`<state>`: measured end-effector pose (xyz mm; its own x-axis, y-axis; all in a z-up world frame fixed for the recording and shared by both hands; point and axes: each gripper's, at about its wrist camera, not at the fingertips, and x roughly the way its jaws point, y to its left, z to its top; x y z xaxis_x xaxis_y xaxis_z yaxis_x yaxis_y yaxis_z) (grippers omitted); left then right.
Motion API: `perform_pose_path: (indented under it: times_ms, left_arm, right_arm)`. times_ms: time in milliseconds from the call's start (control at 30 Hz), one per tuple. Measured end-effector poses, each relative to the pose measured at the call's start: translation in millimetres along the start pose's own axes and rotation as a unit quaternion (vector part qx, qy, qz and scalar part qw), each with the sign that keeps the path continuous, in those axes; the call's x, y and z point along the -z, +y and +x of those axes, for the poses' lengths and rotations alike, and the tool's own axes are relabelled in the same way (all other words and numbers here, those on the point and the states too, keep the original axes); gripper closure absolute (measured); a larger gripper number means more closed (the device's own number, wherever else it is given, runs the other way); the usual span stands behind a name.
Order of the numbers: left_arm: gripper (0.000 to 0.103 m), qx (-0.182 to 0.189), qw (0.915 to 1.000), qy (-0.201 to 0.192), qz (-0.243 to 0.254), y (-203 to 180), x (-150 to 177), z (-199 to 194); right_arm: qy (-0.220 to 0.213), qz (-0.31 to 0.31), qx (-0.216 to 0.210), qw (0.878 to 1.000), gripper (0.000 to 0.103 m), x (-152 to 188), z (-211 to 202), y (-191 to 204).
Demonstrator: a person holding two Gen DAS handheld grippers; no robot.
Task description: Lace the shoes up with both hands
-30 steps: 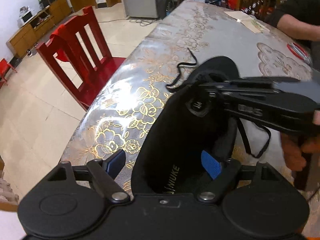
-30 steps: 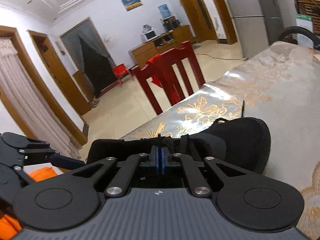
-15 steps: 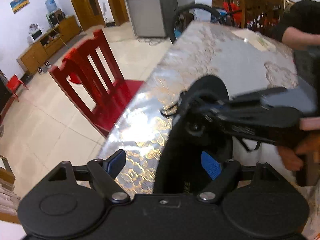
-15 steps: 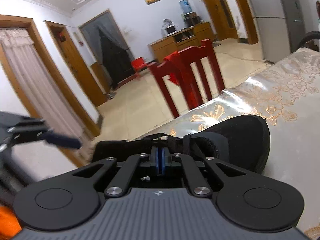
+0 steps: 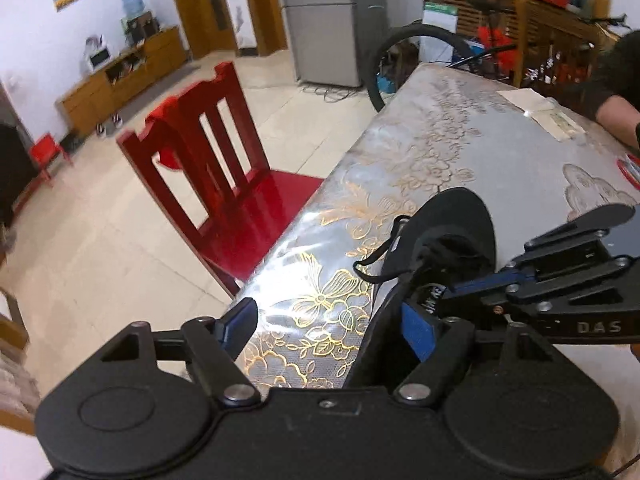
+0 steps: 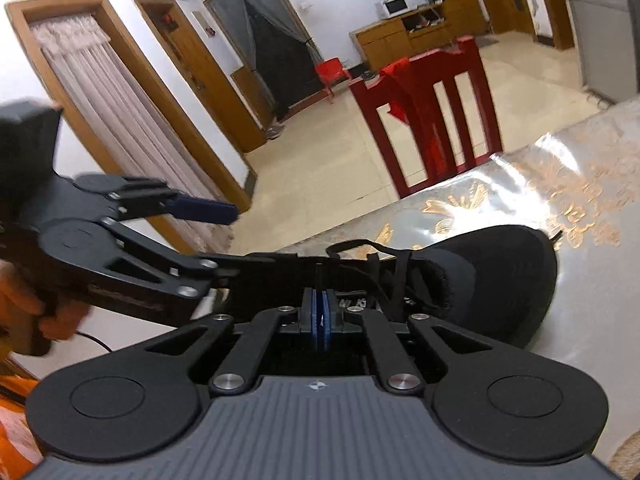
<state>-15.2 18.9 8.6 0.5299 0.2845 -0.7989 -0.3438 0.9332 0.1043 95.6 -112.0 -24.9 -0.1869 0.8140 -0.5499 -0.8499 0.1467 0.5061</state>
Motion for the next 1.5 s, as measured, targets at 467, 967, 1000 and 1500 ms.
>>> perform_pose_path:
  times_ms: [467,967,1000,1500]
  left_arm:
    - [0.019,0.081,0.9824,0.008,-0.168,59.9,15.3,23.7]
    - [0.018,0.1,0.9817,0.012,-0.161,59.3,15.8,27.3]
    - [0.018,0.101,0.9816,0.013,-0.161,59.2,15.7,27.4]
    - [0.017,0.106,0.9806,0.019,-0.164,59.7,16.7,30.6]
  right_arm:
    - [0.079,0.125,-0.092,0.985,0.098,-30.9,29.8,-22.2]
    - [0.091,0.114,-0.077,0.986,0.098,-37.2,36.1,-17.6]
    - [0.092,0.112,-0.075,0.987,0.098,-37.5,36.2,-17.9]
    - [0.057,0.106,-0.067,0.99,0.098,-36.5,33.7,-21.5]
